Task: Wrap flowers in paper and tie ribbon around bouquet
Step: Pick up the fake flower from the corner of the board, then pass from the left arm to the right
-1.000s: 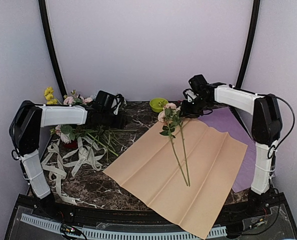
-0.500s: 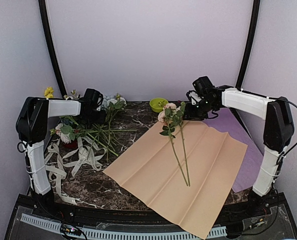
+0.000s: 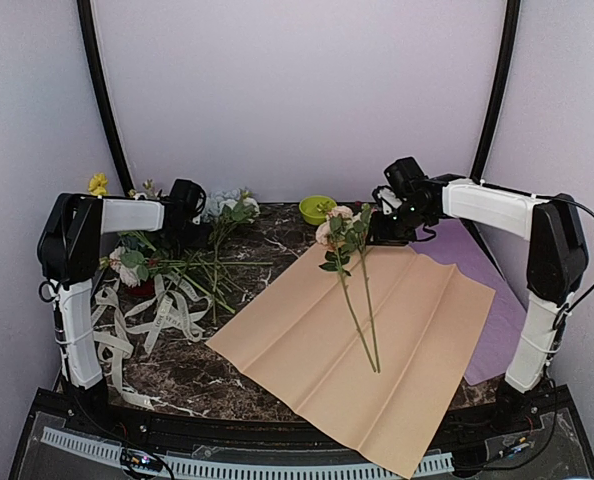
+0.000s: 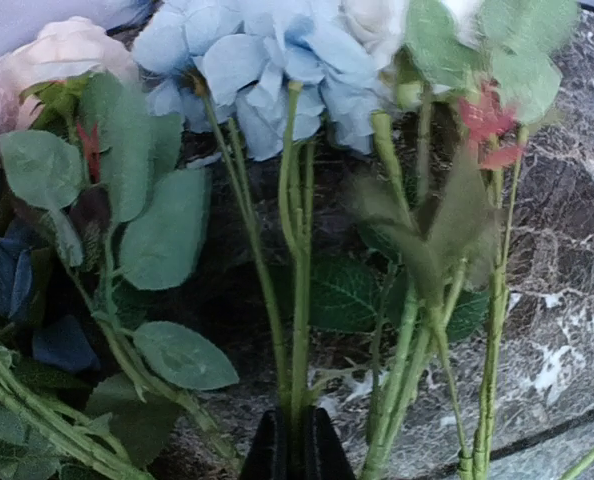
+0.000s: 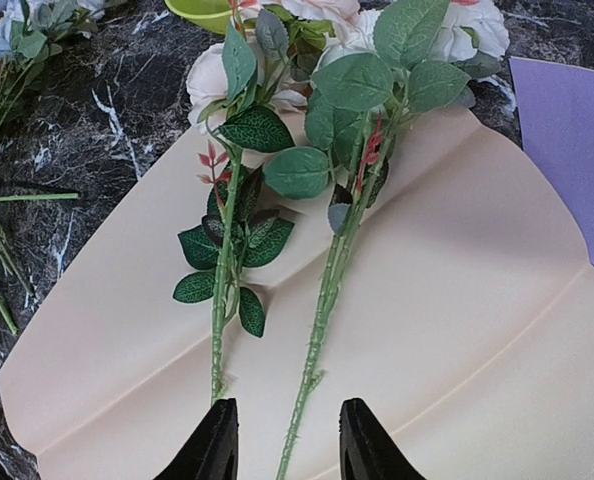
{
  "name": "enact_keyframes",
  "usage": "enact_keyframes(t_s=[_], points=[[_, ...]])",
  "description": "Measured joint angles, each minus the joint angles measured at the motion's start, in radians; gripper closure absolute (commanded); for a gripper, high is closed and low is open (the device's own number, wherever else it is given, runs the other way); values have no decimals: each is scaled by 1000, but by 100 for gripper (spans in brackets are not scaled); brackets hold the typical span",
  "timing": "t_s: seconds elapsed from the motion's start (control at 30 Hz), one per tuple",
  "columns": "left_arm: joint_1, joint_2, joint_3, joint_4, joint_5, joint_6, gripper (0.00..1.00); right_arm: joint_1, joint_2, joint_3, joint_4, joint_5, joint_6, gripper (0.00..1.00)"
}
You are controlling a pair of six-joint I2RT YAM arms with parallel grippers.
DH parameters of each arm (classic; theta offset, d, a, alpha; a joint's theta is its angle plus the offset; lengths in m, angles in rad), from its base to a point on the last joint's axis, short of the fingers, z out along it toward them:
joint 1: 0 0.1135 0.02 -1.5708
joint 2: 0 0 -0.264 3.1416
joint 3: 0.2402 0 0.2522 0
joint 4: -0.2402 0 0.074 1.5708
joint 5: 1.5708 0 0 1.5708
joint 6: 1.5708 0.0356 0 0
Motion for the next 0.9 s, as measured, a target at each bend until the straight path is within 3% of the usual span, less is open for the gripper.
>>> enact_keyframes(t_s=[0.2, 0.4, 0.7, 0.9], points=[[0, -21, -8, 3, 1, -10, 100, 2, 0, 0, 0, 3, -4, 65], [0, -191, -108, 60, -20, -15, 100, 2, -2, 0, -1, 10, -7, 65], [-29, -650, -399, 417, 53, 41, 100, 18, -74, -31, 35, -11, -24, 64], [-216, -776, -557, 754, 312, 60, 100, 151, -195, -85, 296, -193, -57, 53]])
